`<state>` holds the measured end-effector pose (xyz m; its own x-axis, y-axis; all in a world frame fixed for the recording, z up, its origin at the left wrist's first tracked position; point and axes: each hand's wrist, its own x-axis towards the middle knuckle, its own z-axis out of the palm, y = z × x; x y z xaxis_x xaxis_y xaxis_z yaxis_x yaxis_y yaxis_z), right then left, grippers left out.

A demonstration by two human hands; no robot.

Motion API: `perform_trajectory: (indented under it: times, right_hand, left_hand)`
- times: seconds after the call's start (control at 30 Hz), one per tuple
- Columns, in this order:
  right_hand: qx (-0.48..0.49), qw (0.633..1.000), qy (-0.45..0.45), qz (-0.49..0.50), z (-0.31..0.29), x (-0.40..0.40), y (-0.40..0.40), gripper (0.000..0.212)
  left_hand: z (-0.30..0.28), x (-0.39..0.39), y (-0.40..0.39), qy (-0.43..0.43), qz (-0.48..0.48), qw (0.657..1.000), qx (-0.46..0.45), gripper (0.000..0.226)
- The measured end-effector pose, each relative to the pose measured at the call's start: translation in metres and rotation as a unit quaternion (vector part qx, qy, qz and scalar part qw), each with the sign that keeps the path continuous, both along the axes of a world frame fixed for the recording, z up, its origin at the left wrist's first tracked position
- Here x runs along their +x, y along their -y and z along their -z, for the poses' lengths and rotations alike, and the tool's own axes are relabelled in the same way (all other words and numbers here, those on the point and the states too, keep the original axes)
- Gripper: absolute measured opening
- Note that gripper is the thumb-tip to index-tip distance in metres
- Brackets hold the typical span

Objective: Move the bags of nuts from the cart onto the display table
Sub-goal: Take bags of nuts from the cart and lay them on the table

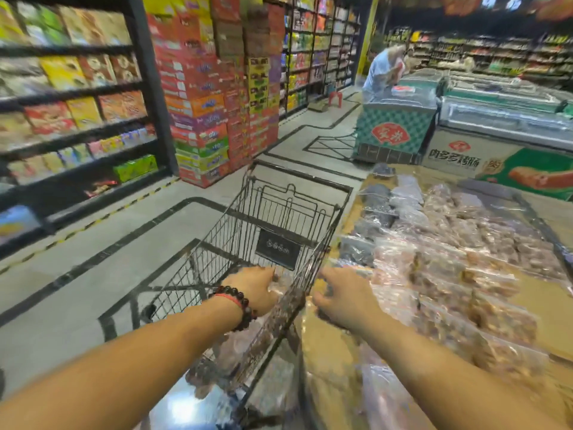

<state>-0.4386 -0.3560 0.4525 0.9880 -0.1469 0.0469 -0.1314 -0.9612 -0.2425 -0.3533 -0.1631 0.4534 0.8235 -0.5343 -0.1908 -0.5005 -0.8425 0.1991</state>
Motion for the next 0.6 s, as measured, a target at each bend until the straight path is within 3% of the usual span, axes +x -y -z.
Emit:
perform_trajectory:
  times: [0.27, 0.6]
  right_hand:
    - [-0.024, 0.997, -0.077, -0.006, 0.025, 0.070, -0.125, 0.037]
    - [-0.033, 0.992, -0.118, 0.013, 0.065, 0.156, -0.134, 0.047]
  left_hand:
    - [0.018, 0.065, -0.148, -0.052, -0.024, 0.995, 0.077, 0.052]
    - [0.061, 0.167, -0.131, -0.101, -0.001, 0.992, 0.077, 0.057]
